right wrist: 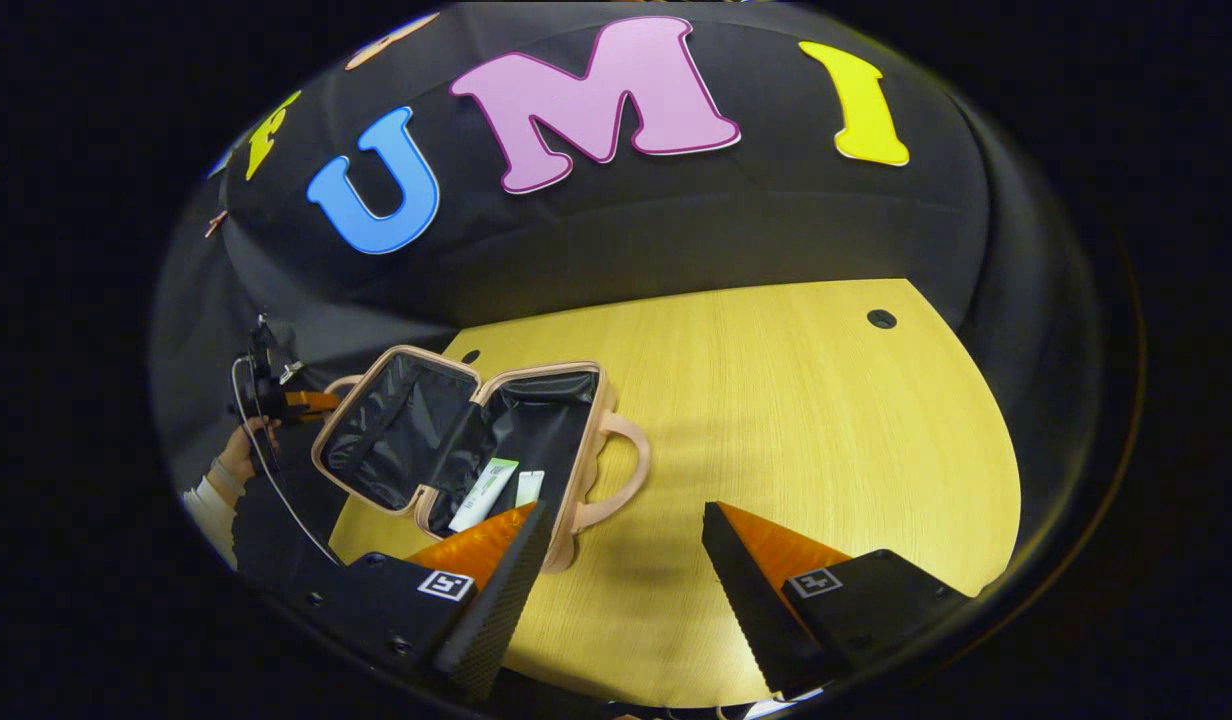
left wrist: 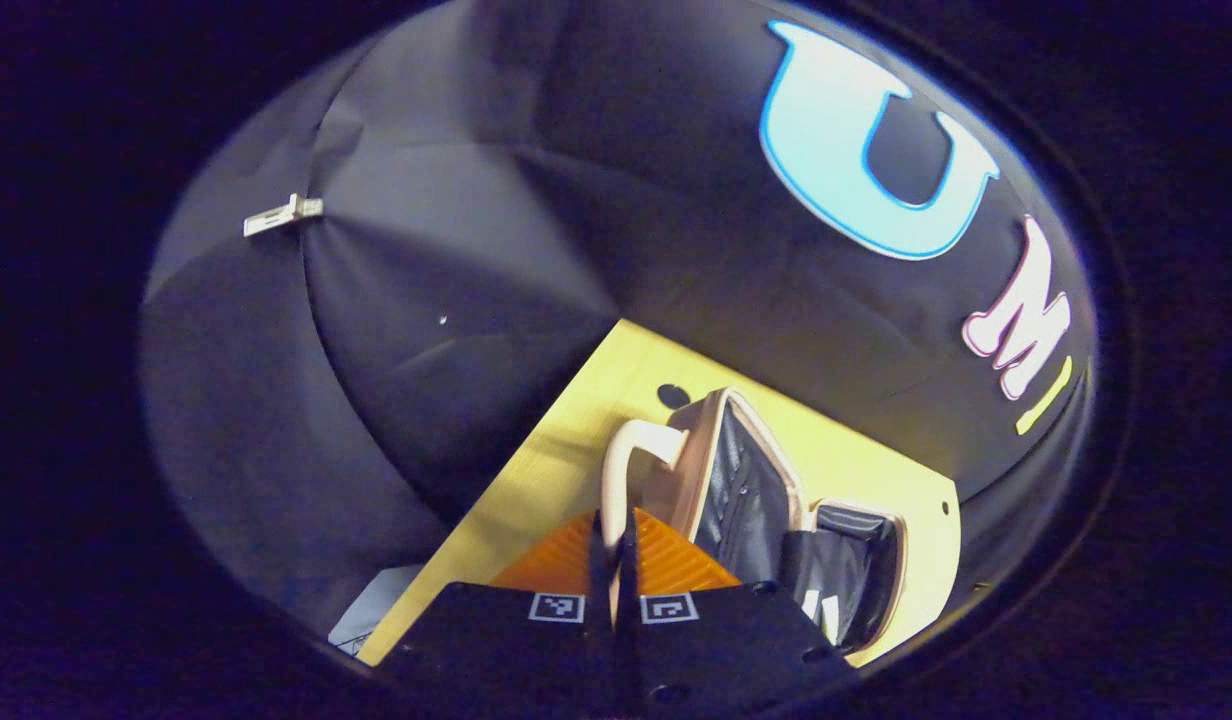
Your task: First open the suitcase, pack the skin care products into it, and then close the suitcase.
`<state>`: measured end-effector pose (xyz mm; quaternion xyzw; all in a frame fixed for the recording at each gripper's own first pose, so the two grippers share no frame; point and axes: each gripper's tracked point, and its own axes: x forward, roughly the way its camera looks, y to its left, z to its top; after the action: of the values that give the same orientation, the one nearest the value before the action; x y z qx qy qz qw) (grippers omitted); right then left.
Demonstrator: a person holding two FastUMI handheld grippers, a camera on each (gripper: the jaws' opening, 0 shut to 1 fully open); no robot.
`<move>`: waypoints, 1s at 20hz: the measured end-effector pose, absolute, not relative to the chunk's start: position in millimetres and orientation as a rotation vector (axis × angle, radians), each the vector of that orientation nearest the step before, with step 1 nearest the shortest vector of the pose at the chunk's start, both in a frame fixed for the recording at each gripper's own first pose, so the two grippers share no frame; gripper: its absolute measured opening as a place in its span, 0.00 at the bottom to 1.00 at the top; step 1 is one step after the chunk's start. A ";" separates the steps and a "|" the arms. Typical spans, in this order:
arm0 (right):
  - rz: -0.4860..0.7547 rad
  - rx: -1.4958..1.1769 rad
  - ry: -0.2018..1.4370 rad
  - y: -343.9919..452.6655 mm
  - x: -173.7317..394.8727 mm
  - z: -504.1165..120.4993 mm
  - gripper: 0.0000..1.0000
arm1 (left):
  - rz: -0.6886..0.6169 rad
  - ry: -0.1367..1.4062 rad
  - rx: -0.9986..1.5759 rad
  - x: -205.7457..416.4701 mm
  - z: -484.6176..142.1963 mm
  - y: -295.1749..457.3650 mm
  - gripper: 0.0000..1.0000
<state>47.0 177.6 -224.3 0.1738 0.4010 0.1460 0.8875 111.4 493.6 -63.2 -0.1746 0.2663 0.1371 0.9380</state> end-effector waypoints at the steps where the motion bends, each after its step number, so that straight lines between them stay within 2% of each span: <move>1: 0.314 0.369 0.825 176.9 49.0 -222.9 0.97 | 0.244 0.492 -0.363 111.2 -38.8 477.0 0.06; 5: 0.348 0.419 0.806 167.0 54.1 -216.0 0.97 | 0.103 0.403 -0.311 104.6 19.0 384.9 0.06; 10: 0.337 0.424 0.776 128.4 50.6 -210.3 0.97 | -0.119 0.394 -0.269 122.8 36.5 233.9 0.06; 15: 0.304 0.358 0.726 80.0 40.9 -203.2 0.97 | -0.312 0.535 -0.238 149.0 -26.7 84.2 0.06; 20: 0.248 0.356 0.709 32.1 19.1 -201.6 0.97 | -0.322 0.754 -0.158 168.9 -154.1 22.0 0.06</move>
<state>19.1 32.1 -201.6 0.1728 0.3444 0.1202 0.9149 168.9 22.0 -154.1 -0.0765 0.3661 -0.1562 0.9142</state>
